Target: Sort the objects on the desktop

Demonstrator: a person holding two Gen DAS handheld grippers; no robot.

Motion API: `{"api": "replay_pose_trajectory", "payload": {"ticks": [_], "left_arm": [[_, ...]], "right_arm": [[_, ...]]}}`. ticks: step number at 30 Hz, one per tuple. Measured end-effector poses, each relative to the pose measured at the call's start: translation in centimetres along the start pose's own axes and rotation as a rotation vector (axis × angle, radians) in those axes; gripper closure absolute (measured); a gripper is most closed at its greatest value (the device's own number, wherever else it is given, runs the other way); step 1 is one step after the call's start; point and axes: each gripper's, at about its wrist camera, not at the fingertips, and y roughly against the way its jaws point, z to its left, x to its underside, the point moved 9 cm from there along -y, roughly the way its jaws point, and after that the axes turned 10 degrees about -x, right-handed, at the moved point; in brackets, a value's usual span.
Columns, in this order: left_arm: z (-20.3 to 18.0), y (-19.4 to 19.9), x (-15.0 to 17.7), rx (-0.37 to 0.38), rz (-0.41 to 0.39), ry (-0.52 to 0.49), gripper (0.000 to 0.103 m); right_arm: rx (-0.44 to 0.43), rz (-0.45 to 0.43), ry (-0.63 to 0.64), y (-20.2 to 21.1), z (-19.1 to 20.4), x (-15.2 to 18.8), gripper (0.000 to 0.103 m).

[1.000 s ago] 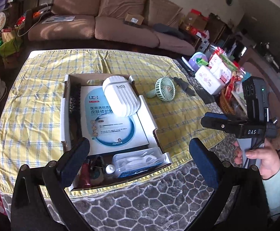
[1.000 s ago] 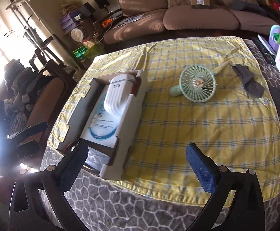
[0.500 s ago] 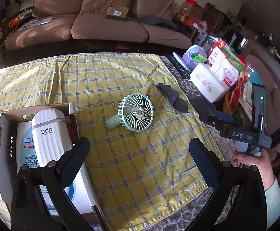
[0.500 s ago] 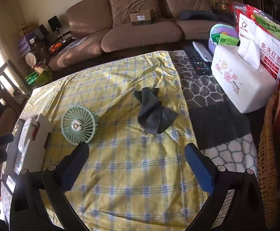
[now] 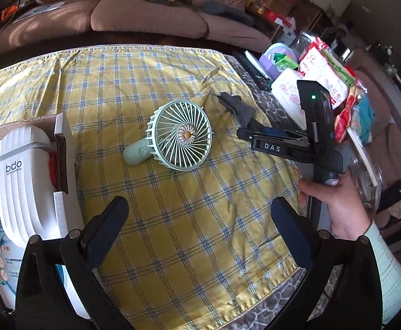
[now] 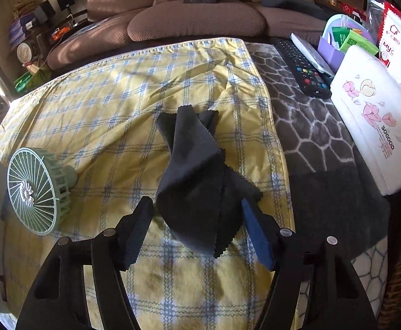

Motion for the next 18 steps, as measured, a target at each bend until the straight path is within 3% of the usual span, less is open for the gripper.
{"api": "replay_pose_trajectory", "payload": {"ticks": [2, 3, 7, 11, 18], "left_arm": [[0.2, 0.4, -0.1, 0.008, -0.005, 0.004, 0.000], [0.3, 0.5, -0.2, 0.010, -0.006, 0.005, 0.000], [0.4, 1.3, 0.0, 0.021, -0.006, 0.002, 0.000], [0.2, 3.2, 0.1, 0.033, -0.037, -0.026, 0.000], [-1.1, 7.4, 0.5, 0.098, -0.097, -0.106, 0.000]], "right_arm": [[-0.004, -0.005, -0.003, 0.3, -0.4, -0.1, 0.082], [-0.012, -0.017, -0.012, 0.7, -0.6, -0.3, 0.087], [-0.038, -0.070, -0.037, 3.2, -0.9, -1.2, 0.093], [-0.131, -0.136, -0.048, 7.6, 0.7, -2.2, 0.093], [-0.315, -0.149, 0.077, 15.7, 10.2, -1.8, 0.093]]}}
